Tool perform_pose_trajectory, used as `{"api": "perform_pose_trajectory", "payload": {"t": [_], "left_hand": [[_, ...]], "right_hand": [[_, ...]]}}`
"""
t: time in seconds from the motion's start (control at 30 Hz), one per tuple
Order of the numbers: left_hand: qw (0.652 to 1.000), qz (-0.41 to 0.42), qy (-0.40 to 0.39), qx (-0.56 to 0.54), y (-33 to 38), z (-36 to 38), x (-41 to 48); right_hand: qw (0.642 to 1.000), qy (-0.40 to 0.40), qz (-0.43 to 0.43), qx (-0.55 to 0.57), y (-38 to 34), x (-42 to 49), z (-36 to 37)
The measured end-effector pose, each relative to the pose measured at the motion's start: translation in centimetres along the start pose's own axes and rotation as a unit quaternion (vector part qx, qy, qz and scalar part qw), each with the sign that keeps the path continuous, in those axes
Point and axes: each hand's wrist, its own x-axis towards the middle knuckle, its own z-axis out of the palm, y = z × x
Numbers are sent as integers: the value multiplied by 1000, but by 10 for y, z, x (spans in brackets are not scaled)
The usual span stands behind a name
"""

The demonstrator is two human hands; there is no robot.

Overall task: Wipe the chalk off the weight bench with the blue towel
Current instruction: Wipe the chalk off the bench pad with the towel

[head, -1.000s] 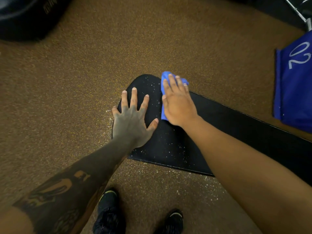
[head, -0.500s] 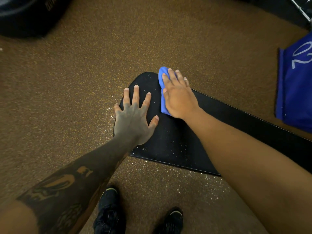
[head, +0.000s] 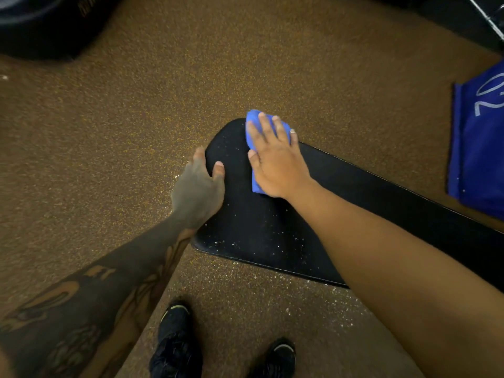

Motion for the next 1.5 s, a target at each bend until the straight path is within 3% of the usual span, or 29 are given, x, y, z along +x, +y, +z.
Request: {"api": "perform_pose_trajectory", "payload": {"t": [0.07,0.13,0.3,0.37,0.47,0.63,0.8,0.93,0.97,1.1,1.13,1.27,1.33,1.43,1.5], "left_hand": [[999,-24,-12,-28,1,-3,4],[998,-40,-21,-49,0,-4,6],[995,-57,-33,-80,-5,-3,12],[994,-58,-38,-80,-4,-2,12],[994,-60,-44,-81,-6,-2,13],[991,-54,-52,-111,-15,-1,18],[984,-53,-75,-150,-17,-3,19],[972,-49,-81,-216,-21,-6,19],[969,-49,-83,-229,-22,-7,19],[958,-60,-88,-267,-24,-6,15],[956,-64,-84,-274,-23,-7,14],[949,-77,-74,-298,-25,-7,11],[953,-66,-72,-286,-25,-8,10],[956,-53,-90,-273,-30,-6,12],[957,-48,-90,-271,-34,-4,13]], "right_hand": [[994,9,94,54,-2,13,-2],[991,10,124,54,-13,19,-2],[992,-10,-124,-27,-18,-2,-1],[994,-4,-111,-17,-6,7,-3],[1000,16,6,0,-12,17,-3],[984,1,-178,-32,-18,1,1],[1000,24,-6,7,-19,15,0],[986,0,-164,-24,-25,-3,3],[985,-2,-171,-25,-18,-2,2],[999,30,-8,11,-10,7,0],[999,30,-11,12,-17,3,1],[979,-4,-203,-22,-29,-25,9],[985,8,-172,-5,-17,-17,5],[999,25,-30,28,-17,-8,3],[997,24,-66,16,-31,-16,7]]}}
